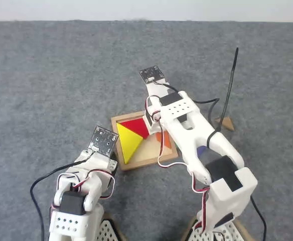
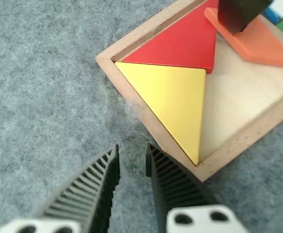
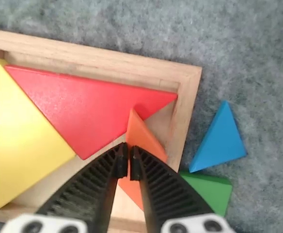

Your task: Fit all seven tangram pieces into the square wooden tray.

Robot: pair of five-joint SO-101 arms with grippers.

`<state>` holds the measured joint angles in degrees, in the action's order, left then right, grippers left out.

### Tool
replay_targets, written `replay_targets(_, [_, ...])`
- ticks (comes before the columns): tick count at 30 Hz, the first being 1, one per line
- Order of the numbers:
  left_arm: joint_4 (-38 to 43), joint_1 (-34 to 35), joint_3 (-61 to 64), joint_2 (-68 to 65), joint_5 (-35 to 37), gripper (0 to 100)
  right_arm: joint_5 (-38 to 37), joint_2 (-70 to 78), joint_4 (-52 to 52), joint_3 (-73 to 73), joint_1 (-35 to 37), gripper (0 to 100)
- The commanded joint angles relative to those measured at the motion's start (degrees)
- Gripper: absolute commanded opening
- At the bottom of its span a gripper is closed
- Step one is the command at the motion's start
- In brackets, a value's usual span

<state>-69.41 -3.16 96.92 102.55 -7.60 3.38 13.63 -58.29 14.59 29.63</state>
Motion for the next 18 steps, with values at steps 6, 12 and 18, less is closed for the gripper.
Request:
replay_targets(6, [-0.3,0.0,-0.4,-0.1,0.8,9,-0.5,-1.9,-0.4,3.3,-1.9,0.6])
replay_targets(12, [-0.3,0.0,-0.4,-0.1,0.8,9,-0.1,-7.6,2.2,8.0,-1.9,0.6])
replay_targets(18, [-0.3,0.0,-0.4,-0.1,0.8,9,-3.6,-9.5,3.6,7.9,-2.3,0.6])
